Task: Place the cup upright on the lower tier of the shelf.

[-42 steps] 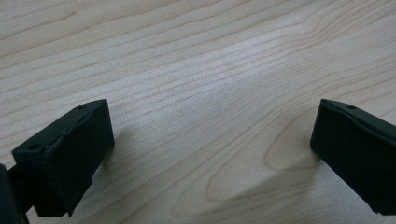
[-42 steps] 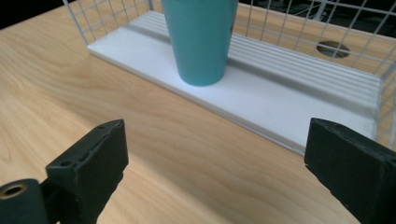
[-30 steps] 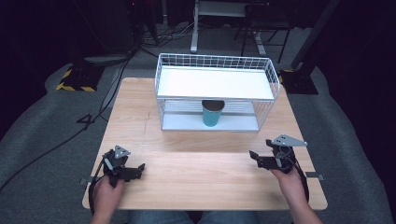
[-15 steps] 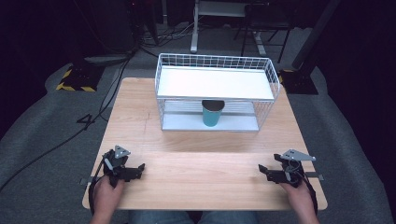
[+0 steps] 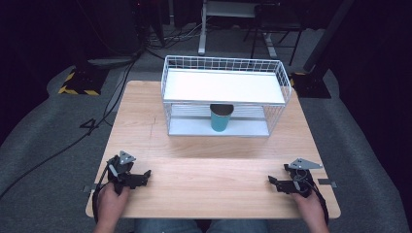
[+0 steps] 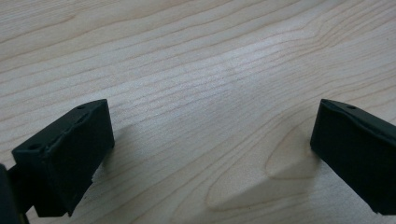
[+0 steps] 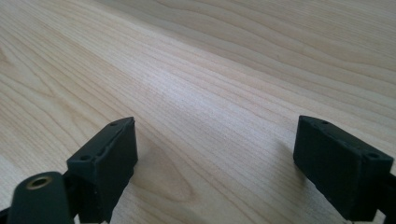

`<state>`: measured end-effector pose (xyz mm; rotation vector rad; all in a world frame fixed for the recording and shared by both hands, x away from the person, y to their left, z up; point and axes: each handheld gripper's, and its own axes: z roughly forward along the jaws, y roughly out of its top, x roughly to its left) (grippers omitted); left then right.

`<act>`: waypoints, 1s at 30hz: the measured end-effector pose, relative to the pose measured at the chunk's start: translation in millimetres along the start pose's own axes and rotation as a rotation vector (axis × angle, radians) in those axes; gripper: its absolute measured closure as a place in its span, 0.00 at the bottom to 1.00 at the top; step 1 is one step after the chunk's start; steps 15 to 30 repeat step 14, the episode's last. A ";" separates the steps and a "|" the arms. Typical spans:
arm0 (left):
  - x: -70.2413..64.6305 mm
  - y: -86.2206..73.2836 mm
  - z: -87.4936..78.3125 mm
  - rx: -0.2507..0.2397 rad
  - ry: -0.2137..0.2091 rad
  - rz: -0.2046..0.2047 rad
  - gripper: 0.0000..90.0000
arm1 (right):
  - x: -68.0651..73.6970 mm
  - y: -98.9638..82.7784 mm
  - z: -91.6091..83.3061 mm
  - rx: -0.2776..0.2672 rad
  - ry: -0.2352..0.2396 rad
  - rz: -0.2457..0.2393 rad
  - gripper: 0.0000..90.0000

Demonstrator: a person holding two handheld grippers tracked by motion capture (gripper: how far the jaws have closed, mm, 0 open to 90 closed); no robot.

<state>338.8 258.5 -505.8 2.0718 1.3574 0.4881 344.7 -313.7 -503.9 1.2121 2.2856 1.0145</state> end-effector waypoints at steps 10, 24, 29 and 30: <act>-0.1 0.2 0.2 0.000 0.000 0.000 0.00 | 1.8 -0.3 1.0 0.007 -0.015 -0.016 0.13; -0.1 0.2 0.2 -0.001 0.000 0.000 0.00 | 1.5 -0.3 1.2 0.009 -0.016 -0.017 0.12; -0.1 0.2 0.2 -0.001 0.000 0.000 0.00 | 1.5 -0.3 1.2 0.009 -0.016 -0.017 0.12; -0.1 0.2 0.2 -0.001 0.000 0.000 0.00 | 1.5 -0.3 1.2 0.009 -0.016 -0.017 0.12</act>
